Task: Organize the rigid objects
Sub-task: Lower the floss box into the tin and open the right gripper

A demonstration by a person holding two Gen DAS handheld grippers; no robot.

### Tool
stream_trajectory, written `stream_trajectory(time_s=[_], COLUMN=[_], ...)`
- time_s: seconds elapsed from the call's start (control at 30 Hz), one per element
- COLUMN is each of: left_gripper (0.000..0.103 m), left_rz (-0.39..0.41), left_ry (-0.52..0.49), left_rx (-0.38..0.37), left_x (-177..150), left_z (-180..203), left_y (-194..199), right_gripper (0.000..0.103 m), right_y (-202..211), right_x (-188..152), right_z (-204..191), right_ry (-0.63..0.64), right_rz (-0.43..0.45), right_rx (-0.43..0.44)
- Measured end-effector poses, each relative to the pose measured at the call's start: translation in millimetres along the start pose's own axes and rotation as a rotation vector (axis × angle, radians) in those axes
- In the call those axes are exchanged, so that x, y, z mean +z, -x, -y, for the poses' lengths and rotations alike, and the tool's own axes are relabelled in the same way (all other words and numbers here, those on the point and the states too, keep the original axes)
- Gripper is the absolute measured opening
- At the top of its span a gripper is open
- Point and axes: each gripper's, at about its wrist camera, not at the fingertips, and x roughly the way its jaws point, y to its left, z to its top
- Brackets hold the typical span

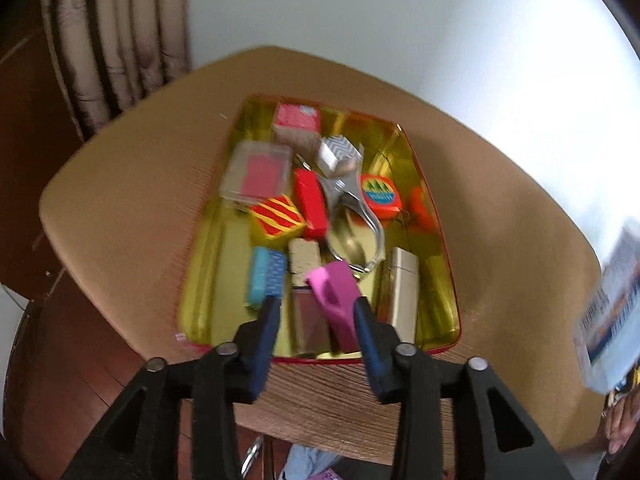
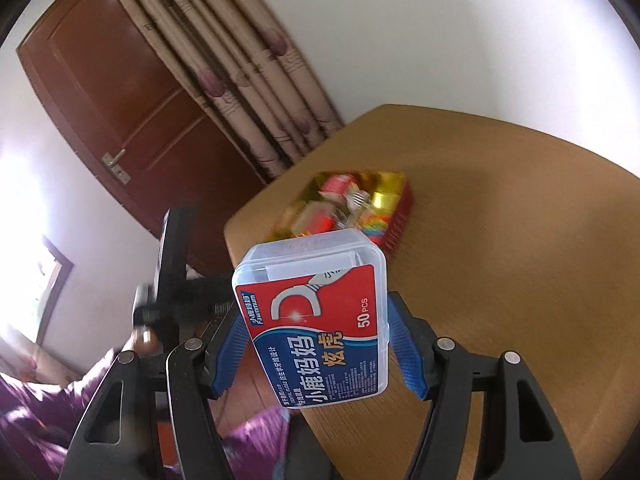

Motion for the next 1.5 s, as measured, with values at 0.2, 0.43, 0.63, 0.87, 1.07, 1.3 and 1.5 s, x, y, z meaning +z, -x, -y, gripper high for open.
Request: stream_trajectory(time_s=[0.2,0.43,0.63,0.87,1.07,1.3,1.5], left_gripper=[0.056,0.059,0.059,0.059,0.059,0.059,0.059], left_rz=[0.188,0.259,0.257,0.191,0.175,0.175,0.176], left_ry=[-0.076,-0.065,-0.063,-0.038,-0.031,-0.040,-0.040], left_rx=[0.162,0.215,0.210,0.184,0.185,0.201,0.202], left_x=[-8.9,-10.8,-8.3,-4.0,-4.1,-4.3,-5.3], left_z=[-2.0,-14.4,-20.7,-26.7,-27.5,-25.1,-23.6], left_y=[32.2,42.0,34.1,19.7,15.5,14.7,15.9], right_gripper=[0.063,0.063,0.063,0.063,0.074,0.077,0.094], right_y=[-67.6,-145.6,-178.9,-196.7,-190.7,-151.4,-109.1], right_x=[40.9,63.1,64.2,61.0,64.8,68.2,45.1], right_z=[-8.8,1.7,10.2,7.6,6.6,-13.3,-45.2], right_ry=[-0.018,-0.067,-0.110,-0.106,-0.111,-0.066,0.045], right_rz=[-0.078,-0.185,-0.243,-0.287,-0.251,-0.092,0.067], right_rx=[0.006,-0.078,-0.115,-0.171,-0.168,-0.183,-0.297])
